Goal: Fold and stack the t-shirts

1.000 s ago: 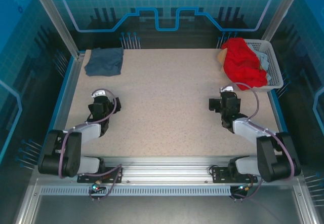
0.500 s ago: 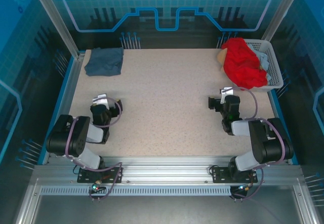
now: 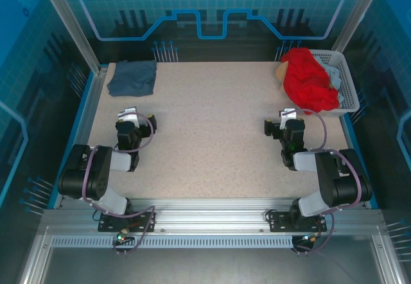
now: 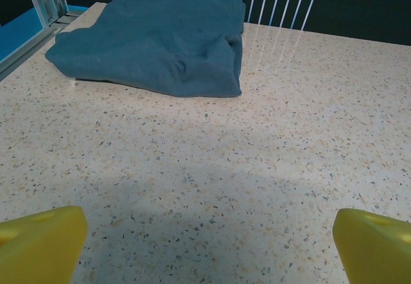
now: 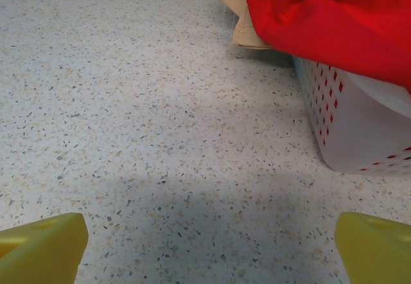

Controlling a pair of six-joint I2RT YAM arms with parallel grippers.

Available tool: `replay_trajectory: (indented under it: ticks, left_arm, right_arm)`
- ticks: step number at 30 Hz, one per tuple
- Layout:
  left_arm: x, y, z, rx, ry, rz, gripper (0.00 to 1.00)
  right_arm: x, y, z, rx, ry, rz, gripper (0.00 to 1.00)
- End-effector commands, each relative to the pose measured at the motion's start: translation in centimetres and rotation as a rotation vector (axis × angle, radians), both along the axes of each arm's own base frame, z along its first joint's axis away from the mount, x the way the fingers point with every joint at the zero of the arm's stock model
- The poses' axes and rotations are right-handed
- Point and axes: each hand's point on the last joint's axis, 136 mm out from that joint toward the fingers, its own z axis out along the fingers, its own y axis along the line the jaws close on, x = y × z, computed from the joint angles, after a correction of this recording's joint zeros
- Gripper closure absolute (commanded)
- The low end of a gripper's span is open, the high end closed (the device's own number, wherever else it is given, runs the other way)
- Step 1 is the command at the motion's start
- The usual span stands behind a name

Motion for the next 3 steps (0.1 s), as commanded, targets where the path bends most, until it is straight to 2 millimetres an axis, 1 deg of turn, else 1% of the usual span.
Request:
replay_trajectory:
  ticks: [1, 3]
  left_arm:
    - [0.00, -0.53, 0.27, 0.017, -0.003, -0.032, 0.01]
    - [0.01, -0.52, 0.27, 0.017, -0.003, -0.031, 0.01]
  right_arm:
    - [0.78, 0.26, 1.00, -0.008, -0.036, 0.006, 0.00]
    - [0.78, 0.22, 1.05, -0.008, -0.039, 0.006, 0.00]
